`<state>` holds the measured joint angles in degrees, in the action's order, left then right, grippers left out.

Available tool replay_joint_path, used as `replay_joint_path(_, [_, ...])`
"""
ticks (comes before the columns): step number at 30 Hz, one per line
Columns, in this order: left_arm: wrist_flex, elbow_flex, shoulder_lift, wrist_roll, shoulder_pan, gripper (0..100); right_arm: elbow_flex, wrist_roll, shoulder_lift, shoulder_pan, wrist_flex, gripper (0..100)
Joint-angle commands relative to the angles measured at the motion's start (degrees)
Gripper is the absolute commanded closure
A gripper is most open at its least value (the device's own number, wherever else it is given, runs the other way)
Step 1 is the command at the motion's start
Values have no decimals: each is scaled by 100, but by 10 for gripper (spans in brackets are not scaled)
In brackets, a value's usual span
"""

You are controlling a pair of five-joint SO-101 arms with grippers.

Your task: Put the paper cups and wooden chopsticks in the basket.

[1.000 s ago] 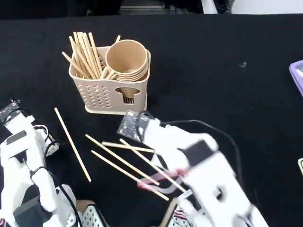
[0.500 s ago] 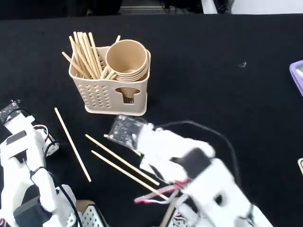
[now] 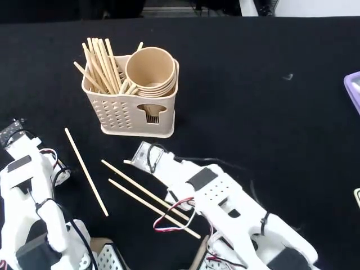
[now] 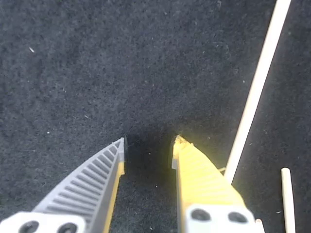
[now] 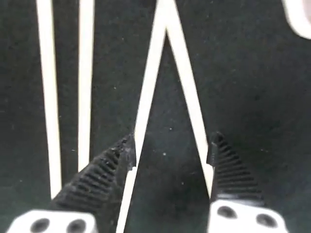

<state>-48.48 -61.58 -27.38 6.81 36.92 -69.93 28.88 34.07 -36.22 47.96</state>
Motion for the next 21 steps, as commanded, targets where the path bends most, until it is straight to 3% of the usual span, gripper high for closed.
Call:
replay_joint_path(1, [70, 84, -185, 9, 4, 830, 4, 0, -171, 44, -316, 747])
replay_joint_path(6, [70, 84, -185, 9, 4, 830, 31, 484, -479, 501, -519, 747])
replay_joint_path(16, [70, 84, -185, 9, 4, 830, 48, 527, -576, 510, -440, 754])
replay_joint_path(18, [70, 84, -185, 9, 4, 830, 31, 580, -585, 510, -431, 805])
replay_joint_path(21, [70, 84, -185, 9, 4, 830, 13, 721, -549, 510, -378, 983])
